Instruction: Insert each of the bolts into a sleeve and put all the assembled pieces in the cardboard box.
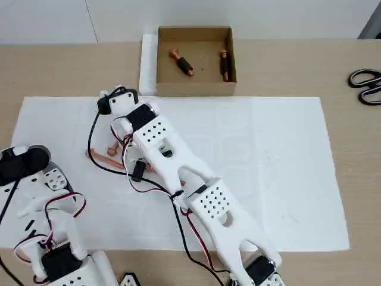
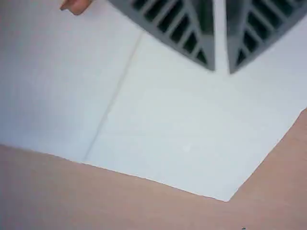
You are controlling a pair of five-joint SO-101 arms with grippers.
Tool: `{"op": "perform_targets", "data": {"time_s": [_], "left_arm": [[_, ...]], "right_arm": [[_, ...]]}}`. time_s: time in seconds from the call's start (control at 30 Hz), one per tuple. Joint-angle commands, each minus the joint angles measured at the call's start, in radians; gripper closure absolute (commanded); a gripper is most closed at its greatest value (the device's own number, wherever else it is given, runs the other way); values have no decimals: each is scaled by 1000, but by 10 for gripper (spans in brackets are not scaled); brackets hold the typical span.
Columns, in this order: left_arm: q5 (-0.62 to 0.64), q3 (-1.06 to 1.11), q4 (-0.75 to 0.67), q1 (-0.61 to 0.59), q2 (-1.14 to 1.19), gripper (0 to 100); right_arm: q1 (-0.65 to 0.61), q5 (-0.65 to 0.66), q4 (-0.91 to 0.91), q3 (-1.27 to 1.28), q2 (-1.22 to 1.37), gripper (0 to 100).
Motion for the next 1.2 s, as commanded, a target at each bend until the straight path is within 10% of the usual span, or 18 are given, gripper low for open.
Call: {"op": "perform_targets", "data": {"time_s": [0.0,0.3,0.73,1.17], "left_arm": [[-2,-4,2,-8,-11,993],[-2,-4,2,-8,-11,993],[2,-27,0,9,-11,993],[5,-179,64,304,-2,991]], "right_arm": [[-2,-9,-1,3,-65,769],[2,-3,-76,5,-62,992],[81,9,-21,-250,-116,995],[154,121,-2,-258,-375,995]]}}
